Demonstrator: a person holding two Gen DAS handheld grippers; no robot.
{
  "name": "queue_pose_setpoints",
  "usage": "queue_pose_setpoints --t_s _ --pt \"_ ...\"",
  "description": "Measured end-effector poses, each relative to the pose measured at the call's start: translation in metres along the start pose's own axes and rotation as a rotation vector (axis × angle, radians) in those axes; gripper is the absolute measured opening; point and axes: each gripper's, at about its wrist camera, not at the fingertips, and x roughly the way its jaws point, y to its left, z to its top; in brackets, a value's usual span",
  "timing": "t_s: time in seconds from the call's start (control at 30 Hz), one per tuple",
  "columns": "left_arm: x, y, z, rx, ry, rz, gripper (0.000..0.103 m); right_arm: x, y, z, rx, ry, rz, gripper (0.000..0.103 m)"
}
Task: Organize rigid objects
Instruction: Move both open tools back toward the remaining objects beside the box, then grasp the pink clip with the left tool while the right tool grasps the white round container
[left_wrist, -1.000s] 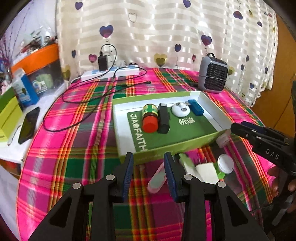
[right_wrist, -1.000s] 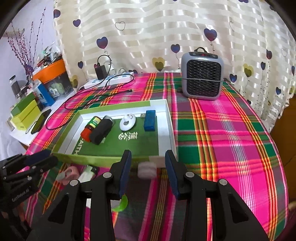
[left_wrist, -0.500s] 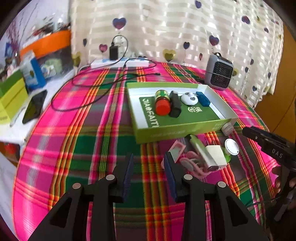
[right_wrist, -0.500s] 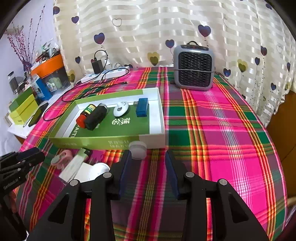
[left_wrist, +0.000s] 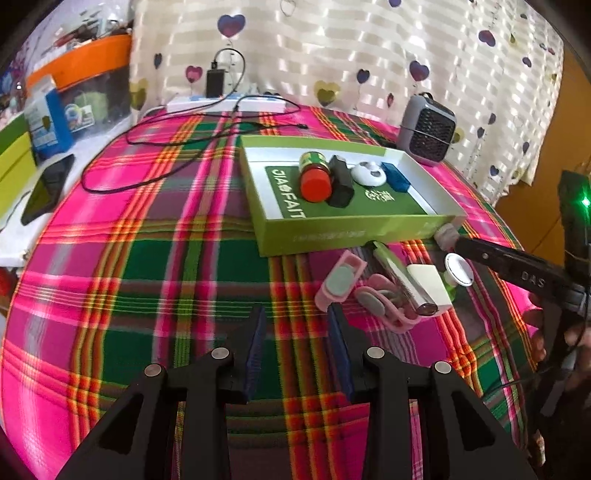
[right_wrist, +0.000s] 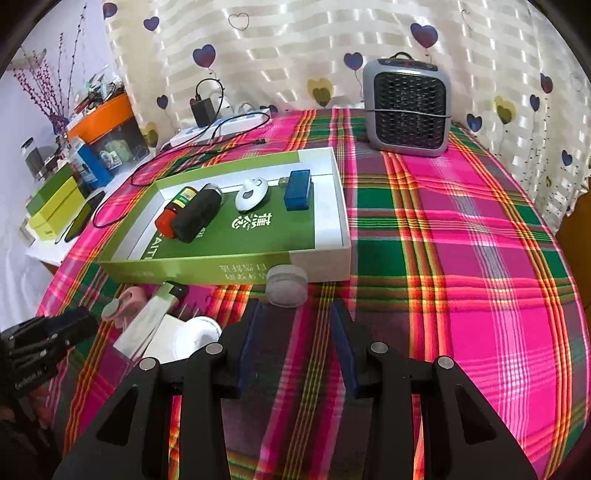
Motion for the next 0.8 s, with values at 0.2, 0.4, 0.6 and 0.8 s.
queue_pose_setpoints --t_s 0.2,0.4,0.6,0.8 --pt "0.005 -0.005 0.002 0.017 0.016 -0.013 0.033 0.007 0.002 0.005 -0.005 0.019 0.022 0.039" --pt "0.007 -0.009 0.006 0.037 0.016 -0.019 0.033 0.014 0.005 0.011 -0.007 0.027 0.023 0.039" --pt "0.012 -0.013 0.011 0.058 0.019 -0.023 0.033 0.024 0.007 0.014 -0.018 0.059 -0.027 0.039" --pt "0.018 -0.019 0.020 0.100 0.024 -0.021 0.033 0.024 -0.001 0.015 0.010 0.058 -0.058 0.039"
